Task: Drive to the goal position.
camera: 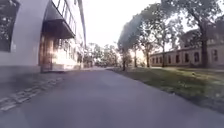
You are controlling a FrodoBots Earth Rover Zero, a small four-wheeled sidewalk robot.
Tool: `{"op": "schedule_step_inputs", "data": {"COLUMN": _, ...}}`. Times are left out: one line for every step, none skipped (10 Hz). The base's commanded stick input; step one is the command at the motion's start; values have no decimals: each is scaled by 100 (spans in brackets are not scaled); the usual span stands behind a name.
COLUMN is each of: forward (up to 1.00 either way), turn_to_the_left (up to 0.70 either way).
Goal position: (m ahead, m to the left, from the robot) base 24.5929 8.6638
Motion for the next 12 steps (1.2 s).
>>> {"op": "schedule_step_inputs", "data": {"forward": 70, "turn_to_the_left": 35}}
{"op": "schedule_step_inputs", "data": {"forward": 70, "turn_to_the_left": 35}}
{"op": "schedule_step_inputs", "data": {"forward": 70, "turn_to_the_left": 35}}
{"op": "schedule_step_inputs", "data": {"forward": 70, "turn_to_the_left": 35}}
{"op": "schedule_step_inputs", "data": {"forward": 70, "turn_to_the_left": 35}}
{"op": "schedule_step_inputs", "data": {"forward": 70, "turn_to_the_left": 35}}
{"op": "schedule_step_inputs", "data": {"forward": 70, "turn_to_the_left": 35}}
{"op": "schedule_step_inputs", "data": {"forward": 70, "turn_to_the_left": 35}}
{"op": "schedule_step_inputs", "data": {"forward": 70, "turn_to_the_left": 35}}
{"op": "schedule_step_inputs", "data": {"forward": 70, "turn_to_the_left": 35}}
{"op": "schedule_step_inputs", "data": {"forward": 70, "turn_to_the_left": 35}}
{"op": "schedule_step_inputs", "data": {"forward": 70, "turn_to_the_left": 35}}
